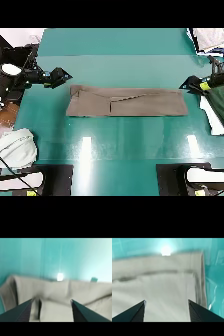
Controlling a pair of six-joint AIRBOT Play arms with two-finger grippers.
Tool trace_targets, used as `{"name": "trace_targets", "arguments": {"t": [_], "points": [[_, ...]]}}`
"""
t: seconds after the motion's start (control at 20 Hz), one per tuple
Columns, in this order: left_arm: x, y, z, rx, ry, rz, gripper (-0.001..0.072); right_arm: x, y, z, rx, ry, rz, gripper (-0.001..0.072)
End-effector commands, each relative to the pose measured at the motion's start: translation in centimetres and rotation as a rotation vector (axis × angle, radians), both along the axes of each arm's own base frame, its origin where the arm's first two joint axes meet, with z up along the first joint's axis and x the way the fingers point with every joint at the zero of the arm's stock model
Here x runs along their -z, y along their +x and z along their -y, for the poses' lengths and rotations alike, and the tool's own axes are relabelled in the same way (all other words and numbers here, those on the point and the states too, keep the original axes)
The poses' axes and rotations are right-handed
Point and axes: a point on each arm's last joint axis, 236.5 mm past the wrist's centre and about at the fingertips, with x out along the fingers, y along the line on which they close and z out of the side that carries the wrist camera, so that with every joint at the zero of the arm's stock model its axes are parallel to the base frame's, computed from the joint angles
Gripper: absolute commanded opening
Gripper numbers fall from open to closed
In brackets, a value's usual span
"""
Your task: Fold the shirts.
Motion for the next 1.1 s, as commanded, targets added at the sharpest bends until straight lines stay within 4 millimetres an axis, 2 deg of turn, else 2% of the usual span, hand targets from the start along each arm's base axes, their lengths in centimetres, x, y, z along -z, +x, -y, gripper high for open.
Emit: {"name": "trace_targets", "arguments": {"t": [0.0,0.05,0.15,0.2,0.25,0.35,0.55,0.8,0.95,1.0,1.05], "points": [[-0.3,0.1,0.7,0.017,-0.036,-0.010,0.0585,-0.6,1.2,-0.4,-0.026,0.008,0.007,0.0593],[-0.1,-0.9,1.4,0.056,-0.048,-0.042,0.0500,-0.4,0.2,-0.1,-0.043,0.018,-0.024,0.0593],[0.2,-2.7,2.5,0.135,-0.060,-0.089,0.0180,0.2,-1.8,1.0,-0.063,0.039,-0.078,0.0593],[0.3,-3.4,2.8,0.183,-0.052,-0.087,0.0052,0.7,-2.7,1.6,-0.061,0.051,-0.103,0.0593],[0.4,-4.1,3.1,0.220,-0.048,-0.092,0.0024,1.2,-3.7,2.2,-0.053,0.065,-0.127,0.0593],[0.5,-5.0,3.5,0.254,-0.057,-0.116,0.0024,2.5,-4.9,3.2,-0.037,0.106,-0.143,0.0594],[1.1,-5.8,4.7,0.299,-0.027,-0.130,0.0024,4.6,-4.7,2.4,-0.029,0.250,-0.143,0.0596],[1.3,-6.6,8.8,0.376,0.003,-0.106,0.0025,8.4,-4.3,1.2,-0.066,0.272,-0.196,0.0595],[1.3,-7.4,10.8,0.422,0.008,-0.102,0.0024,9.4,-3.9,0.7,-0.074,0.267,-0.200,0.0593],[1.3,-7.7,11.3,0.436,0.009,-0.102,0.0024,9.5,-3.8,0.7,-0.072,0.265,-0.198,0.0560],[1.4,-7.9,11.8,0.448,0.010,-0.103,0.0024,9.5,-3.6,0.8,-0.070,0.263,-0.194,0.0490]]}}
